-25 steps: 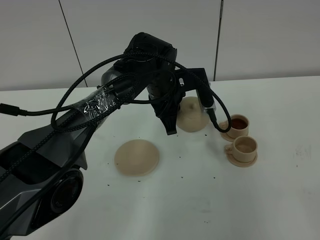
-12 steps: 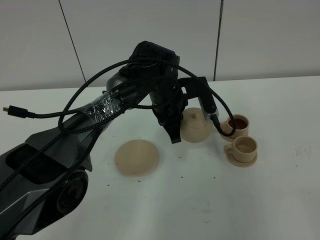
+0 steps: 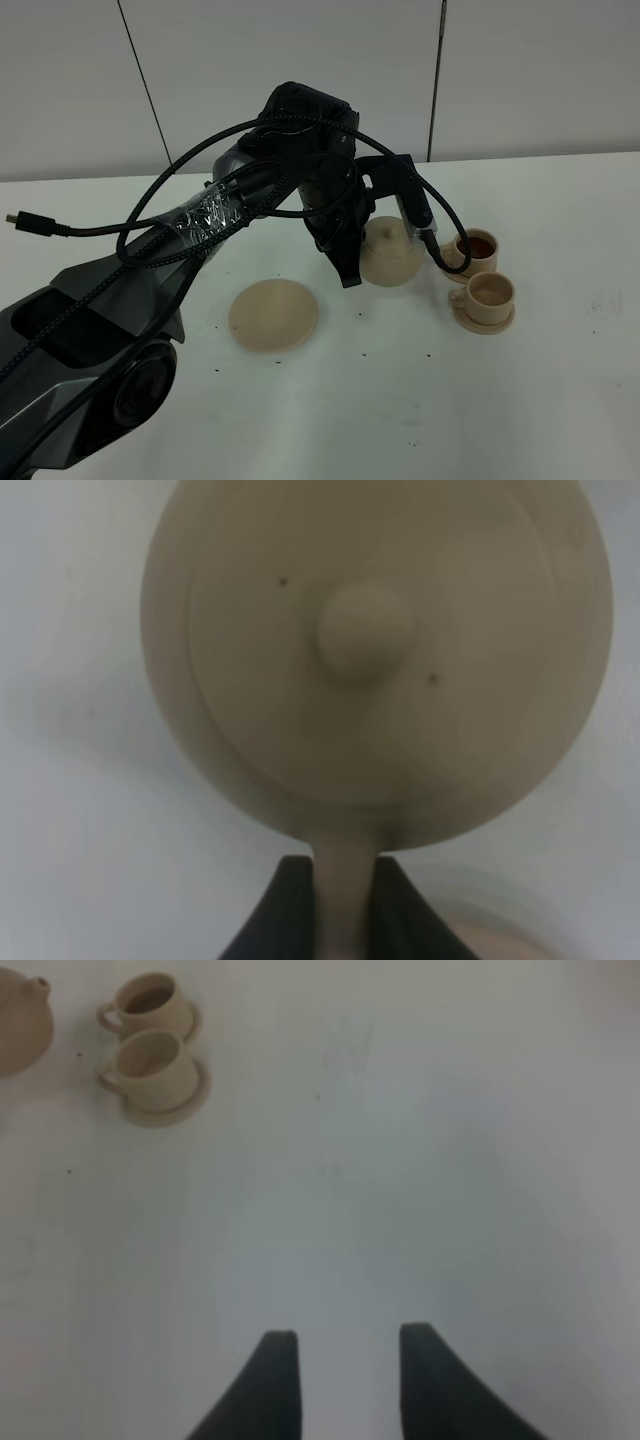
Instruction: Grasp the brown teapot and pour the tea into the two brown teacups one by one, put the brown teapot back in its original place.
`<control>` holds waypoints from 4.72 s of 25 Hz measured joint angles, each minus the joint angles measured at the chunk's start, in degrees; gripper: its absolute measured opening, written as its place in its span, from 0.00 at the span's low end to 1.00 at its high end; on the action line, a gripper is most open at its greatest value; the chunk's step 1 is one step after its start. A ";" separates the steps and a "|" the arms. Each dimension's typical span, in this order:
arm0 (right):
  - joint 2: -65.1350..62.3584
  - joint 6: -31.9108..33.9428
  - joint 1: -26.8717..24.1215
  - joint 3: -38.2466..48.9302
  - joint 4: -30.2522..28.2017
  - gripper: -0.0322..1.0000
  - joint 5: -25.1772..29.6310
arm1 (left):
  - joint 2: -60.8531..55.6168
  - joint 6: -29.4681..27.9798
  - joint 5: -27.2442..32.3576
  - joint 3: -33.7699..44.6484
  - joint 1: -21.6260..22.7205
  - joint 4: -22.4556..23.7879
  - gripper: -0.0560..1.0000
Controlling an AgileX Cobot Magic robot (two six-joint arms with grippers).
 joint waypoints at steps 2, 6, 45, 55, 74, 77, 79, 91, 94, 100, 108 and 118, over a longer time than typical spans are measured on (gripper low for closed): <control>0.00 0.00 0.00 0.00 0.00 0.26 0.00 | 0.00 0.01 0.00 0.00 -0.15 0.23 0.21; 0.00 0.00 0.00 0.00 0.00 0.26 0.00 | 0.00 0.65 -0.41 -0.12 -1.33 2.25 0.21; 0.00 0.00 0.00 0.00 0.00 0.26 0.00 | 0.00 25.89 -12.22 -0.57 -9.96 17.90 0.21; 0.00 0.00 0.00 0.00 0.00 0.26 0.00 | 0.00 30.87 -12.48 -0.57 -10.32 21.19 0.21; 0.00 0.00 0.00 0.00 0.00 0.26 0.00 | 0.00 34.18 -14.89 -0.57 -13.08 25.96 0.21; 0.00 0.00 0.00 0.00 0.00 0.26 0.00 | 0.00 34.62 -15.13 -0.57 -13.47 26.74 0.21; 0.00 0.00 0.00 0.00 0.00 0.26 0.00 | 0.00 35.30 -15.25 -0.57 -13.76 26.94 0.21; 0.00 0.00 0.00 0.00 0.00 0.26 0.00 | 0.06 37.16 -15.91 -0.57 -13.87 28.41 0.21; 0.00 0.00 0.00 0.00 0.00 0.26 0.00 | 0.46 37.27 -15.96 -0.57 -14.07 29.60 0.21; 0.00 0.00 0.00 0.00 0.00 0.26 0.00 | 0.98 37.73 -17.38 -0.57 -14.32 29.78 0.21; 0.00 0.00 0.00 0.00 0.00 0.26 0.00 | 1.02 39.48 -17.98 -0.57 -14.32 30.05 0.21; 0.00 0.00 0.00 0.00 0.00 0.26 0.00 | 1.02 41.53 -18.81 -0.57 -14.32 30.05 0.21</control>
